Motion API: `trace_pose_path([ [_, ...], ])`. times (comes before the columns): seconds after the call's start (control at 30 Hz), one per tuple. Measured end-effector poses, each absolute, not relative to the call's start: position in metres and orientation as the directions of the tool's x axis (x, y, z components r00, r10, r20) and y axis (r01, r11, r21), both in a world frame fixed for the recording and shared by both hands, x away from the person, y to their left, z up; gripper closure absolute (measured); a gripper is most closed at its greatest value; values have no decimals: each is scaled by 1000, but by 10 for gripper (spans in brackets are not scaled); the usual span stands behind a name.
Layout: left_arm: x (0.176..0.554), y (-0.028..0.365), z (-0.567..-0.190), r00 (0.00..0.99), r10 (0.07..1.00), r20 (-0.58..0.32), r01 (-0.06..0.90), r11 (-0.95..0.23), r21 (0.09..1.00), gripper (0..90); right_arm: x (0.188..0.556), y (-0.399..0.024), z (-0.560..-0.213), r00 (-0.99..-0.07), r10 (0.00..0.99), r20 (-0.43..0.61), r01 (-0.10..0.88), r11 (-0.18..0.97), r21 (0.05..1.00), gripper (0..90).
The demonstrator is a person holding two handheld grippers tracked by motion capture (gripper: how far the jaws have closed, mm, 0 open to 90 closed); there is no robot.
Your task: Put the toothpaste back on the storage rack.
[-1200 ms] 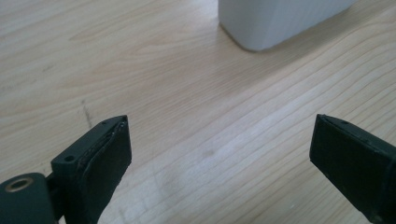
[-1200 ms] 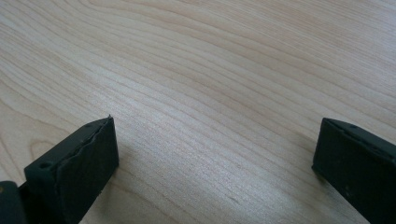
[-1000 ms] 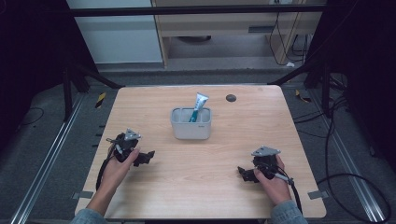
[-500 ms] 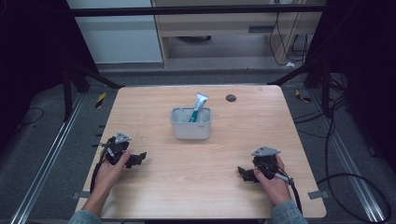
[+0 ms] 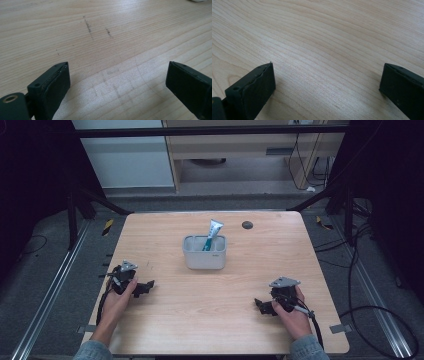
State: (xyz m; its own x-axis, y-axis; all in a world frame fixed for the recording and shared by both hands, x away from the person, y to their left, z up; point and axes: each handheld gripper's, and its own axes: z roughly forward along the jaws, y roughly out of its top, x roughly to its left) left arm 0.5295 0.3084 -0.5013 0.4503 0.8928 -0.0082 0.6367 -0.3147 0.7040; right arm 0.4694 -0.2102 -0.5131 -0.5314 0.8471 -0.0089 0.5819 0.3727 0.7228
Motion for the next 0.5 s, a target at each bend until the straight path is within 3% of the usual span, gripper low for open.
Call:
trace_pose_path([
  [0.5, 531, 309, -508, 447, 894, 17, 623, -325, 711, 0, 469, -210, -513, -532, 847, -10, 581, 373, 723, 4],
])
